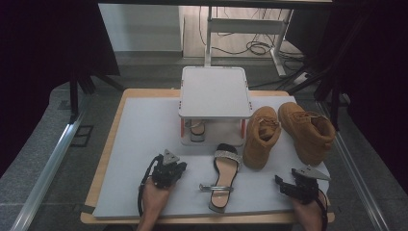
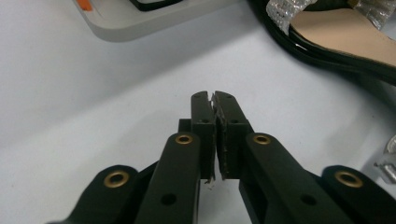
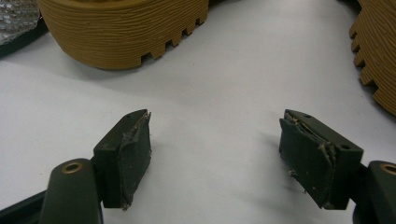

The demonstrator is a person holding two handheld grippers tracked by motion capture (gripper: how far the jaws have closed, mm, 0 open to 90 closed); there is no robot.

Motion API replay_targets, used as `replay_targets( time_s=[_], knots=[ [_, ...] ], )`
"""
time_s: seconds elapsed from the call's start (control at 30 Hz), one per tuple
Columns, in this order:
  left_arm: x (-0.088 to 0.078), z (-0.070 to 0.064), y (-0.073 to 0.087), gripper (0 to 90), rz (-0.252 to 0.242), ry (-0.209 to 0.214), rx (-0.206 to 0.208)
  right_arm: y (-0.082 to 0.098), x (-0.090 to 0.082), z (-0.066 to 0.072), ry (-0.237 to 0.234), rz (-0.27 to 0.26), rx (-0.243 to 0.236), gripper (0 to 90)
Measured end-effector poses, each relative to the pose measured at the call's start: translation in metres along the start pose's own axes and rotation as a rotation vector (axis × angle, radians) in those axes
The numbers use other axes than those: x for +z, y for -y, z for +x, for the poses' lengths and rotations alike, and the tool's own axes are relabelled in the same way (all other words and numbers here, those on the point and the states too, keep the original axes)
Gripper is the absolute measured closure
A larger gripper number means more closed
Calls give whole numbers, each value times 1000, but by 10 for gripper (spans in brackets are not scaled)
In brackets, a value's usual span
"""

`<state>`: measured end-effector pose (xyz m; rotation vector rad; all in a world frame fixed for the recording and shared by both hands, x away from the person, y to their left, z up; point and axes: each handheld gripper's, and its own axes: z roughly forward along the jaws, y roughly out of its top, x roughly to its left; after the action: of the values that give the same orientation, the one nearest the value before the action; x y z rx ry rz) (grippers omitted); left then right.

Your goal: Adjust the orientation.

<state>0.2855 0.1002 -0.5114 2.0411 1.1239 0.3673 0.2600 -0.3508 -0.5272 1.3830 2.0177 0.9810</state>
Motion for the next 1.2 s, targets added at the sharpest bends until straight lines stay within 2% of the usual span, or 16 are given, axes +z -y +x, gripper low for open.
replay_targets(
  time_s=[0.43, 0.6, 0.73, 0.87, 0.97, 1.07, 1.13, 1.2],
  knots=[
    [-11, 15, 14, 897, 13, -94, -9, -1, 0, 0, 3, 4, -3, 255],
    [-13, 20, 18, 893, 3, -119, -17, -1, -1, 0, -10, 4, -16, 294],
    [-13, 23, 21, 842, 9, -137, -20, -2, -4, 1, -13, 22, -10, 307],
    [-13, 24, 22, 784, 5, -152, -24, -2, -5, 5, -26, 30, -27, 297],
    [-13, 26, 22, 732, 10, -162, -29, -4, -7, 12, -28, 39, -49, 399],
    [-13, 27, 22, 660, 6, -169, -44, -4, -10, 16, -69, 36, -48, 480],
    [-13, 28, 22, 592, 8, -195, -50, -4, -12, 18, -112, 37, -45, 544],
    [-13, 29, 22, 527, 11, -202, -58, -5, -14, 21, -134, 34, -58, 596]
  ],
)
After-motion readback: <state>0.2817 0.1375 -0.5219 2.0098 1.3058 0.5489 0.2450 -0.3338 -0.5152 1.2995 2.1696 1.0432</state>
